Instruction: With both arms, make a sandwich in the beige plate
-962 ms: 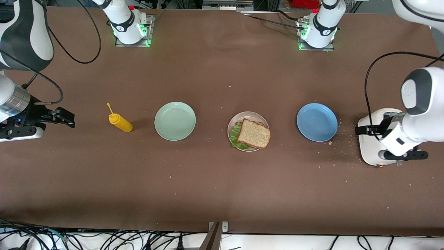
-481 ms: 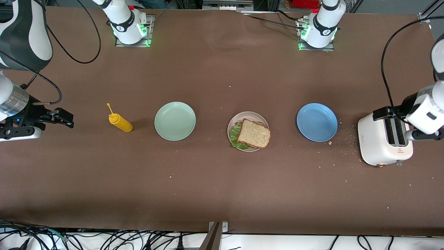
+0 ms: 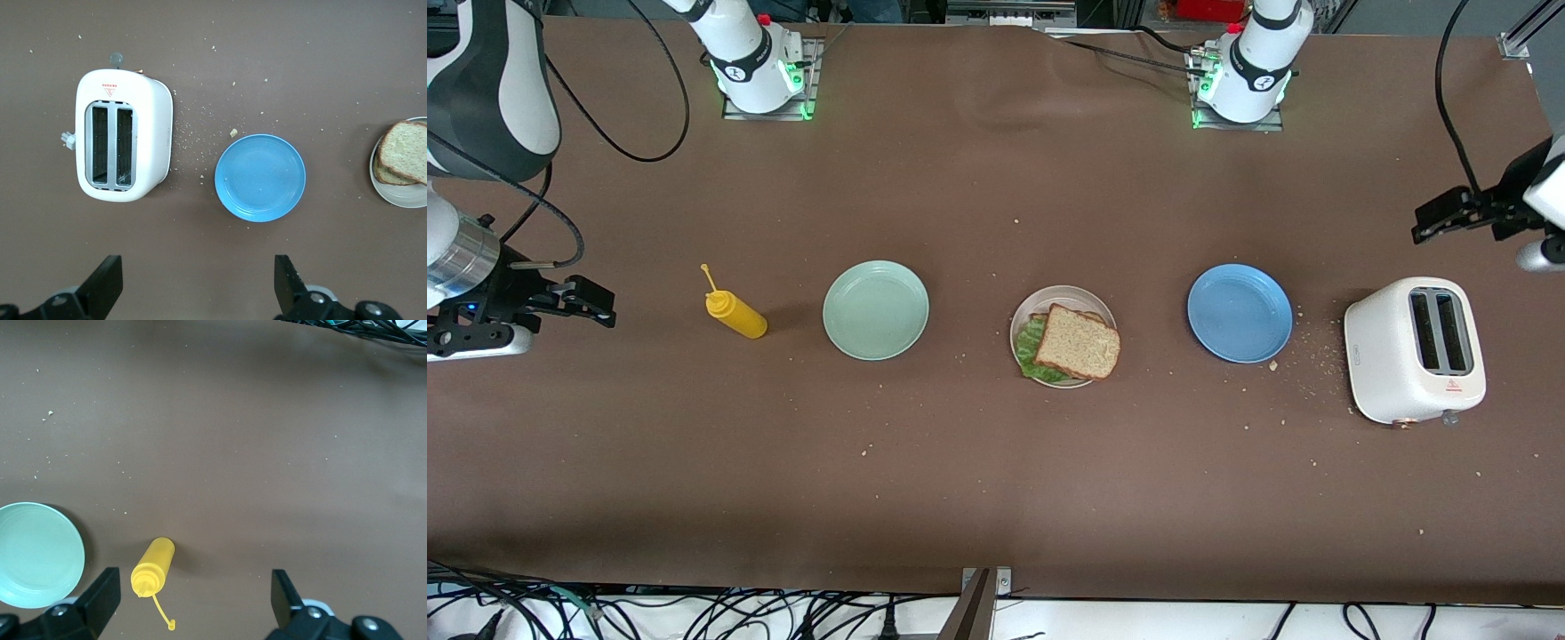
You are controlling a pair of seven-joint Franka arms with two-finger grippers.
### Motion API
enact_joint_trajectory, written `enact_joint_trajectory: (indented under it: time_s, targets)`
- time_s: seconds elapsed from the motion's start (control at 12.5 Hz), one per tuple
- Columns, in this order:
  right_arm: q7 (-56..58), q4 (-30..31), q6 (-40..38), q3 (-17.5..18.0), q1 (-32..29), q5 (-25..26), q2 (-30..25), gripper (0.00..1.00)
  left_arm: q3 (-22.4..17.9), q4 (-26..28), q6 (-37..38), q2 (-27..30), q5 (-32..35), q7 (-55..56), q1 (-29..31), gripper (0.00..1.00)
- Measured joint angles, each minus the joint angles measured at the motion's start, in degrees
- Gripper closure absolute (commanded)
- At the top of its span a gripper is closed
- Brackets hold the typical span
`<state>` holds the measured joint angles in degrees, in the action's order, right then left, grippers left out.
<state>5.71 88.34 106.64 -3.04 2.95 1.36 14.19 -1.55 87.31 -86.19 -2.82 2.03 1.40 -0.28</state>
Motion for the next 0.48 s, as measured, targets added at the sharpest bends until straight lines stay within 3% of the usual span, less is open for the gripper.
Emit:
enact_joint_trajectory:
  time_s: [0.48]
  targets:
    - [0.0,0.0,-0.1,0.0,0.0,0.0,0.0,0.0,0.9,0.7,-0.2,-0.4,-0.1,0.0,0.1,0.0]
